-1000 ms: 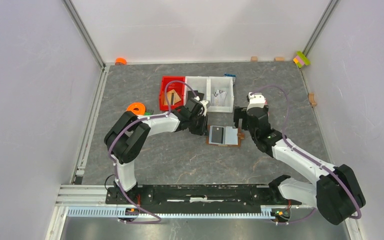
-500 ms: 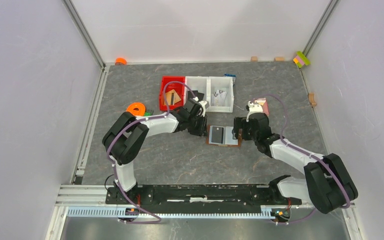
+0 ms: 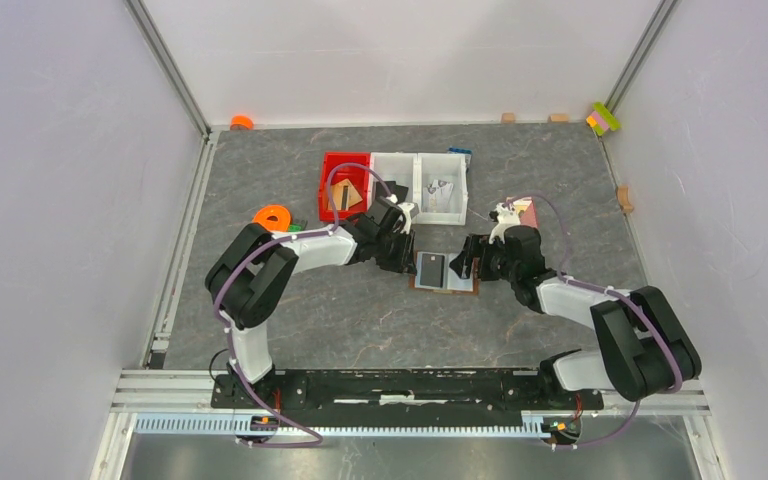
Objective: Take the credit cards out of the card holder
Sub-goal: Remove the credit card from the card holder.
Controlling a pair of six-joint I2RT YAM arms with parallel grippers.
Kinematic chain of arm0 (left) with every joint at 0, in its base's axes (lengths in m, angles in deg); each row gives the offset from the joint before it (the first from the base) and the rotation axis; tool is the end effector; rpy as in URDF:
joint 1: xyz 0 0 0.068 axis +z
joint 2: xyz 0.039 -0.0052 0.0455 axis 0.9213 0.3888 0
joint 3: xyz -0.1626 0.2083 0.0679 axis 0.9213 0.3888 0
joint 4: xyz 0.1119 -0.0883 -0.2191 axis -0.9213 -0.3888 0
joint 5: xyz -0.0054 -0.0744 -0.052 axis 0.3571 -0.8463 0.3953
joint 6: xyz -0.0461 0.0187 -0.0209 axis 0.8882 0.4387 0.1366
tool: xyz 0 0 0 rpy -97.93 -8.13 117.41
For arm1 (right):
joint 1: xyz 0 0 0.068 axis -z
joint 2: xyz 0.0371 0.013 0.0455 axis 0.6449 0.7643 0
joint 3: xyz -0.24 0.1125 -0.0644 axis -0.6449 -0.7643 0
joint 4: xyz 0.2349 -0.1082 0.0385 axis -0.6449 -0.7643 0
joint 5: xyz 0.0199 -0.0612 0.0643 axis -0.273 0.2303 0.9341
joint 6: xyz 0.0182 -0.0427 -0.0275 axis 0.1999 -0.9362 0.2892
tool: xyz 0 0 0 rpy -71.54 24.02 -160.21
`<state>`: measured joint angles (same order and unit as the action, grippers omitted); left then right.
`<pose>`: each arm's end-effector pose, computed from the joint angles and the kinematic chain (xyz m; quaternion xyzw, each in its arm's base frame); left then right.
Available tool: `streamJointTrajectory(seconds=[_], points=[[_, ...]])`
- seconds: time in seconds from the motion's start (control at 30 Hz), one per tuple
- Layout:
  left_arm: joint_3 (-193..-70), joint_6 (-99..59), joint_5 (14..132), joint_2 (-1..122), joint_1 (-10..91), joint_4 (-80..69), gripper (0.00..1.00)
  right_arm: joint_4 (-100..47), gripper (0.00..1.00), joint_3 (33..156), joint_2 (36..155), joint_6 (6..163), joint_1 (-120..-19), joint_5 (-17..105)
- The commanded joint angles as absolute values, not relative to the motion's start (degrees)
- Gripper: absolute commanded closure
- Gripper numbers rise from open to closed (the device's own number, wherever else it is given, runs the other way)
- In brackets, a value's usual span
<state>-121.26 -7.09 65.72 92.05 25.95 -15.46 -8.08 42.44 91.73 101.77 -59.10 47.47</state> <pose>0.2782 -0.2561 0.1492 0.1781 0.9233 -0.2798 0.1937 0.2274 0.0855 0.1427 -0.0038 0.8894 0.2487 0.3836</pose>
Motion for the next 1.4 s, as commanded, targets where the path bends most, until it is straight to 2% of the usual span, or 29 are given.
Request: streamJointTrajectory(seconds=[0.0,0.23,0.6,0.77,0.83,1.0,1.1,1.2,1.37], points=[[-122.1,-5.2,63.1,93.7,26.1,-15.3,0.69,-5.8,0.18,40.4,93.2,105.0,-59.1,55.3],[-122.2,-5.1,63.1,93.8,26.1,-15.1,0.69,-0.6,0.31,38.2,90.9,108.2,-59.1,59.7],[-122.5,-5.4,63.8,93.8,26.0,-15.9,0.69,0.1,0.35,38.0,89.3,108.2,-59.2,61.5],[-122.4,-5.6,64.2,93.2,26.1,-16.2,0.69,-3.0,0.42,38.8,88.7,106.3,-59.3,58.6],[-122.4,-5.6,64.3,92.9,26.1,-16.3,0.69,-4.6,0.47,39.3,88.5,105.4,-59.5,56.6],[-121.8,-5.7,64.3,91.5,26.3,-16.3,0.69,-5.8,0.74,40.1,89.0,104.4,-60.4,54.7],[-120.8,-5.6,64.3,90.2,26.8,-15.9,0.68,-6.6,0.85,40.4,88.9,103.9,-60.4,53.4],[-119.1,-4.9,63.8,88.4,27.8,-14.7,0.59,-7.3,0.92,40.4,87.9,103.5,-60.3,51.6],[-114.4,-1.7,60.1,85.8,30.5,-9.4,0.35,-6.6,0.97,39.9,88.1,103.5,-60.4,51.1]])
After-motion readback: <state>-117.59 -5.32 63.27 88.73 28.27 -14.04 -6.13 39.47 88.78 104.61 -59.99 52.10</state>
